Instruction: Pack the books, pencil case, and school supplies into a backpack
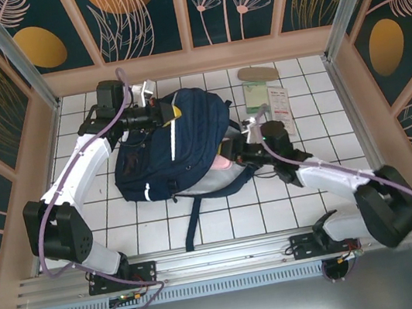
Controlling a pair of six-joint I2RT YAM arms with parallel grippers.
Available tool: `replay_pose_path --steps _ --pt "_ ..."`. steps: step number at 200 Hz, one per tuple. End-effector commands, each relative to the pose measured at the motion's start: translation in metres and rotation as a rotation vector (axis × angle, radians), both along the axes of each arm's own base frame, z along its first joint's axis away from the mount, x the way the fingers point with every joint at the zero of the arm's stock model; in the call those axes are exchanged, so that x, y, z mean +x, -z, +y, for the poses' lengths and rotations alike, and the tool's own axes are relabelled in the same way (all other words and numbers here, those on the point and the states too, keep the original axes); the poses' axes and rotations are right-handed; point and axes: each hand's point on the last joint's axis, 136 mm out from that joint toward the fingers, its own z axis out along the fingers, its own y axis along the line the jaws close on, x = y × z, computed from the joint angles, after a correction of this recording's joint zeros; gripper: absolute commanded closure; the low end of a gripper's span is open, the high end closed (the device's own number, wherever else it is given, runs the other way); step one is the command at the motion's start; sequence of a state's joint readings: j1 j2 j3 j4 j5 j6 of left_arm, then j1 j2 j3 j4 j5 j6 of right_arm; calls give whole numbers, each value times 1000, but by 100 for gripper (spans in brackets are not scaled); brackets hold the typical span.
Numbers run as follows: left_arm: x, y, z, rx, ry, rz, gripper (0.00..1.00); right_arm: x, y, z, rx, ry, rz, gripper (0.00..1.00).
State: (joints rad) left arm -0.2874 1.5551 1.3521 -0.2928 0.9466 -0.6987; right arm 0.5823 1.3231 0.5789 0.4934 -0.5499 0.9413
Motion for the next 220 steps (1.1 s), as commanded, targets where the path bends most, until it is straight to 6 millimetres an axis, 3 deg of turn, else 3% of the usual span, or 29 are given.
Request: replay_pose_path --steps 1,39,73,89,105,126,152,220 --pt "-4 -84 -3 -133 63 -250 100 17 -38 39 119 -16 -100 73" --pt "2 -94 0 -156 51 -260 100 33 -7 90 106 2 -31 66" --pt "4 -96 4 -157 41 -261 100 39 28 132 50 -28 15 45" --pt "7 -96 8 -156 28 -260 100 35 37 141 26 -55 19 32" --pt "8 -96 14 -156 11 -261 100 33 38 133 -14 -39 -9 18" --pt "8 -94 19 -157 -3 -259 100 30 31 113 -78 6 -78 9" --pt "8 -91 26 -156 -21 -257 100 23 18 88 -129 44 -140 4" --pt "6 -85 34 -151 -44 -252 100 15 12 39 -240 83 -194 1"
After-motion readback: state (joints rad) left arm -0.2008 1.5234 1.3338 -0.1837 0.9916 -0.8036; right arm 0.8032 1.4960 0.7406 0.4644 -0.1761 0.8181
